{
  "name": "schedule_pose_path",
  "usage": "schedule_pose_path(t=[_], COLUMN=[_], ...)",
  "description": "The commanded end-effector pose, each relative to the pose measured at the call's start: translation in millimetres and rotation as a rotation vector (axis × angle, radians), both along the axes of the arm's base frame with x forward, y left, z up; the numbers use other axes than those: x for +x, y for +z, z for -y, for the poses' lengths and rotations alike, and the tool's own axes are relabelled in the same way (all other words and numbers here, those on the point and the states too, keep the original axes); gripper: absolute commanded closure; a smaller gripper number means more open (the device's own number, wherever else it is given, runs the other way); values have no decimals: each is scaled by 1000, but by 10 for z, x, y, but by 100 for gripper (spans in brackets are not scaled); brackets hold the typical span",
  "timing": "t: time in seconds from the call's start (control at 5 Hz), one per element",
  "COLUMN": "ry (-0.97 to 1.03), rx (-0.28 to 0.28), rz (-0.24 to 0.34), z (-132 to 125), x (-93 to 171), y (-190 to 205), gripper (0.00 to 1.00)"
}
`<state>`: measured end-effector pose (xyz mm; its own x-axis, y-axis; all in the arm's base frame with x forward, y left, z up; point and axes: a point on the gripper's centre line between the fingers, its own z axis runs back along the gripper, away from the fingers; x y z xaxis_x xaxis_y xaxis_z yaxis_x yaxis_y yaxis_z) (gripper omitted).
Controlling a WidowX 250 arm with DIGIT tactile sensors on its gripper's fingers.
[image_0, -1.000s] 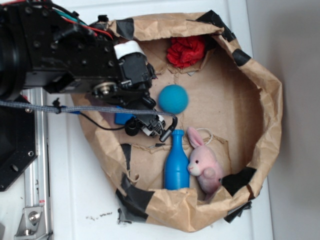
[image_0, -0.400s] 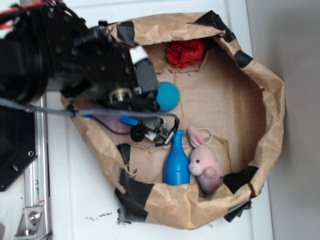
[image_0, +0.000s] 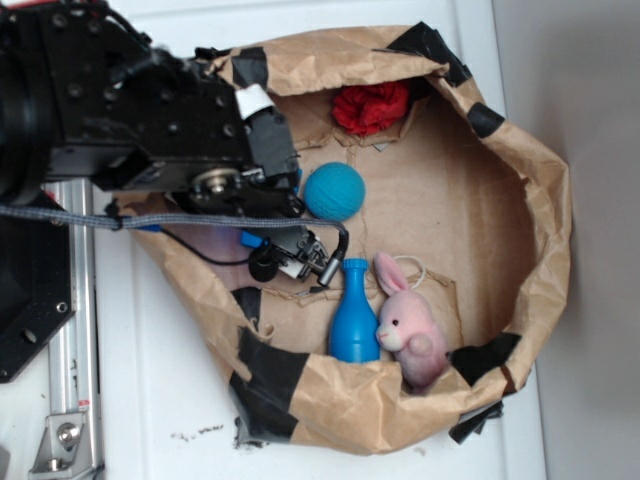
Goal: Grab the blue block.
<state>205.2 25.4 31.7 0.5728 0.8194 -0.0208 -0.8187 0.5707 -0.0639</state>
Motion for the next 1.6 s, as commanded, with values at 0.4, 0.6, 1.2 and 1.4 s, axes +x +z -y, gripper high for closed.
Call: schedule_pose_path(t=[0.4, 0.6, 1.2, 1.4], ry=[-35, -66, -417, -664], rx=[-2, -38, -23, 87], rz=[108, 102, 247, 442], z=[-117, -58, 14, 7], x=[326, 328, 418, 724], y=[21, -78, 177, 715], gripper=[0, 0, 100, 100])
